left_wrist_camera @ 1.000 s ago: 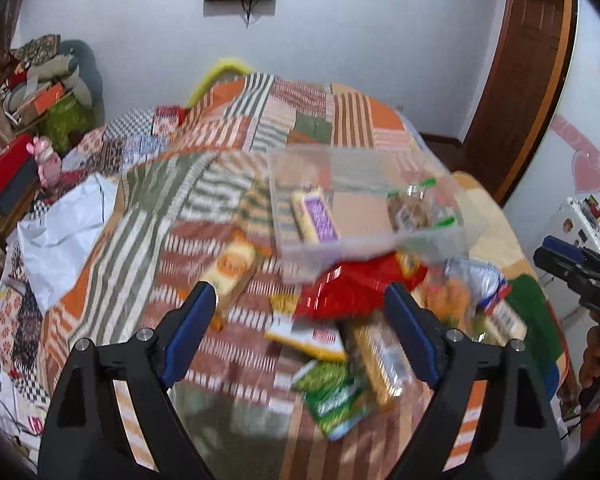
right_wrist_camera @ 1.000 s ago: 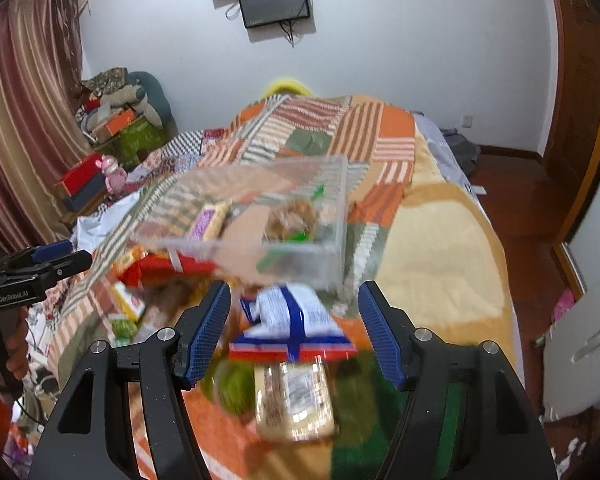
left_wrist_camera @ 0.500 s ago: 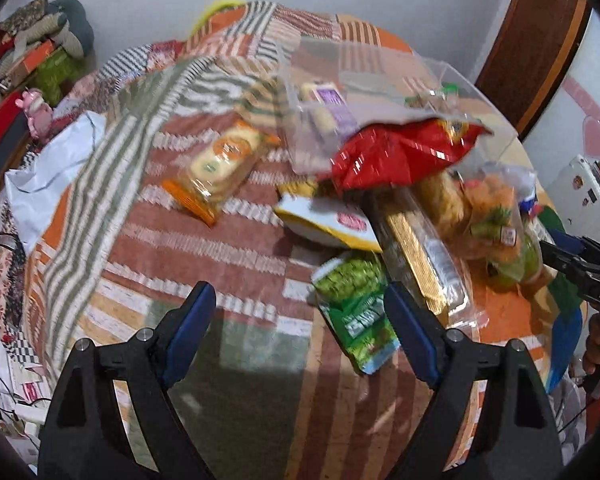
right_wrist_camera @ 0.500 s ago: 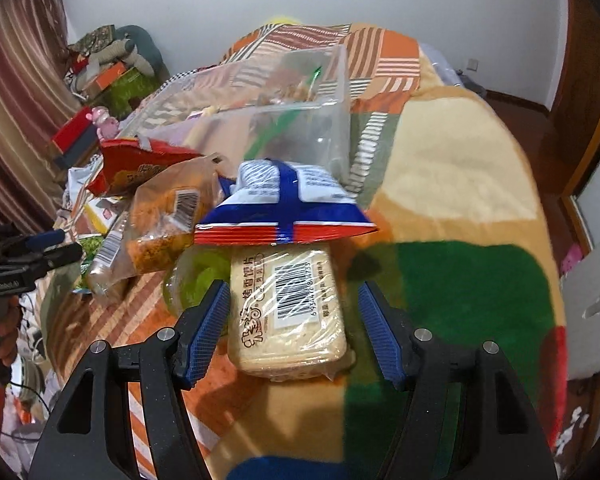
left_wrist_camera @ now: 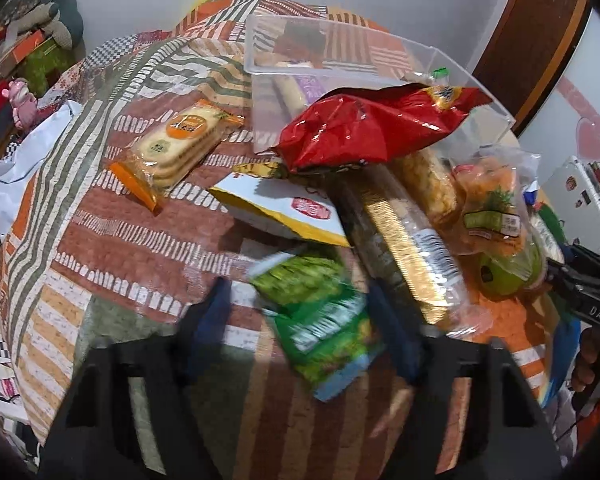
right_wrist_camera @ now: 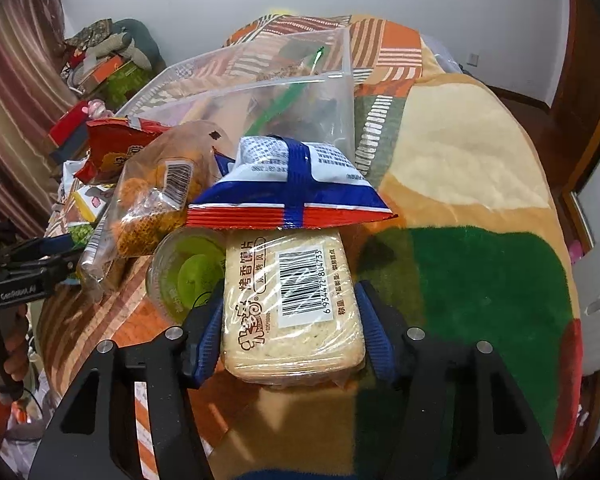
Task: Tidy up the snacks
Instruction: 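Grasp the green pea snack packet with left tool while right grasps the square biscuit pack, then drop the pea packet into the clear box with left tool while right drops the biscuit pack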
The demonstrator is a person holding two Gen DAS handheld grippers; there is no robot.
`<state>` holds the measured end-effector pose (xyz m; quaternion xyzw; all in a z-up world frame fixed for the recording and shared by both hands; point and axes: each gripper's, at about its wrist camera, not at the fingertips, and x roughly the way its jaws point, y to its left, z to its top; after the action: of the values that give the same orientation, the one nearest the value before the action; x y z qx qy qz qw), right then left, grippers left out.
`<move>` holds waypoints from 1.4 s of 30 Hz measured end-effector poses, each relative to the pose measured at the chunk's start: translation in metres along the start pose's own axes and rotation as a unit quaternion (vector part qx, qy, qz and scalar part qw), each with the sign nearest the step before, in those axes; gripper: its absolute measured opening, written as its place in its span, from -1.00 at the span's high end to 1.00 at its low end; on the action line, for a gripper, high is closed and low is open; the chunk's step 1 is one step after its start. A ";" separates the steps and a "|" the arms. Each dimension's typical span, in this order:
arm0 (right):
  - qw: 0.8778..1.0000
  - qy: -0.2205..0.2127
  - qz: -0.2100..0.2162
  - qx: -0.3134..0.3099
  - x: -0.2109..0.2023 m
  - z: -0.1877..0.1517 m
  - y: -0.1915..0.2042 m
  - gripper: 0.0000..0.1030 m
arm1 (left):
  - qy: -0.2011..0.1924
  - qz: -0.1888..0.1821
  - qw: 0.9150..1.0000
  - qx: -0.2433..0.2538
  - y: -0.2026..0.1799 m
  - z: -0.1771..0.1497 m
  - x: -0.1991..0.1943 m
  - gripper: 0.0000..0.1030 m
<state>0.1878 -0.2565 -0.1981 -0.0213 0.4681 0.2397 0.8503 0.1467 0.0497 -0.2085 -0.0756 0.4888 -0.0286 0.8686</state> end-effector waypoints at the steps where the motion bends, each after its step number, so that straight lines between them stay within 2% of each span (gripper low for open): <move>1: 1.000 -0.003 -0.002 -0.002 -0.002 0.000 0.001 -0.05 | 0.002 -0.005 1.000 0.003 -0.001 0.000 -0.001 0.01; 10: 0.999 -0.025 0.002 0.022 -0.016 -0.001 -0.003 -0.03 | -0.010 -0.017 1.000 0.000 0.004 -0.001 -0.023 0.26; 12: 0.999 -0.032 0.003 0.027 -0.022 0.000 -0.004 -0.03 | -0.020 -0.013 1.000 0.010 0.002 -0.002 -0.031 0.41; 26: 0.993 -0.111 0.017 0.027 -0.071 0.021 0.007 -0.03 | -0.092 -0.019 0.995 0.029 -0.006 0.013 -0.086 0.46; 36: 0.988 -0.152 0.037 0.006 -0.072 0.056 0.022 -0.03 | -0.147 -0.022 0.989 0.022 -0.009 0.048 -0.109 0.46; 42: 0.985 -0.168 0.048 -0.002 -0.067 0.075 0.031 -0.03 | -0.165 -0.021 0.986 0.015 -0.005 0.074 -0.108 0.46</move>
<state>0.2036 -0.2354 -0.0960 0.0396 0.3187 0.2814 0.9043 0.1534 0.0657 -0.0787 -0.0770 0.3368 -0.0413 0.9375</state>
